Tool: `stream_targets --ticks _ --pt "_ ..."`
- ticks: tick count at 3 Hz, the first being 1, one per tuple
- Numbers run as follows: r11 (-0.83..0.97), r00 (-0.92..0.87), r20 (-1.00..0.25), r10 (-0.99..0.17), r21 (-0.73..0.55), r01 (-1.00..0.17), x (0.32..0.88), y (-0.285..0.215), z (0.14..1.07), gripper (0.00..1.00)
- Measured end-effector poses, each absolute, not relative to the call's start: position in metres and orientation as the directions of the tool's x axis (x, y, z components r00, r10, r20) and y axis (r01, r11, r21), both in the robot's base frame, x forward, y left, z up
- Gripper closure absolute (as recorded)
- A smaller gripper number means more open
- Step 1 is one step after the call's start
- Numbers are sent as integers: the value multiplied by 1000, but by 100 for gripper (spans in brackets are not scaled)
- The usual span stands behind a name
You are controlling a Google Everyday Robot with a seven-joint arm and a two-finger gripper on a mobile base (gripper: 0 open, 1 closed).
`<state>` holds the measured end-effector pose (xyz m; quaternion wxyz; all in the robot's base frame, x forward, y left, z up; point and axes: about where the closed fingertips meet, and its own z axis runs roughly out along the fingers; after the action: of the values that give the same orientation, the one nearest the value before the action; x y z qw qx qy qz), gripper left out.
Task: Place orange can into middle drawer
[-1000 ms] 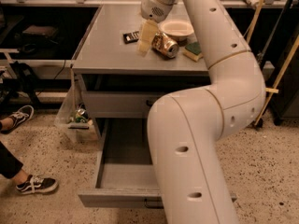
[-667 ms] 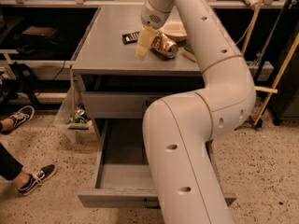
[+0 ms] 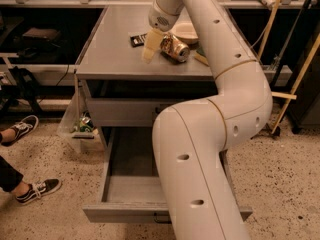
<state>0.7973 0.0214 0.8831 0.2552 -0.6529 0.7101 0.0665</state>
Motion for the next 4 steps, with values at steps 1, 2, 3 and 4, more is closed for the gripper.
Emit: stream_targets --ticks 1,2,3,4 --pt "315 -162 -545 -822 -200 -928 821 -8 869 0" --pt "554 -358 -619 -699 -152 -819 839 -68 878 0" --pt "614 -424 -633 -647 -103 -783 841 -70 876 0" --pt "614 -424 -633 -647 -103 -783 841 -70 876 0"
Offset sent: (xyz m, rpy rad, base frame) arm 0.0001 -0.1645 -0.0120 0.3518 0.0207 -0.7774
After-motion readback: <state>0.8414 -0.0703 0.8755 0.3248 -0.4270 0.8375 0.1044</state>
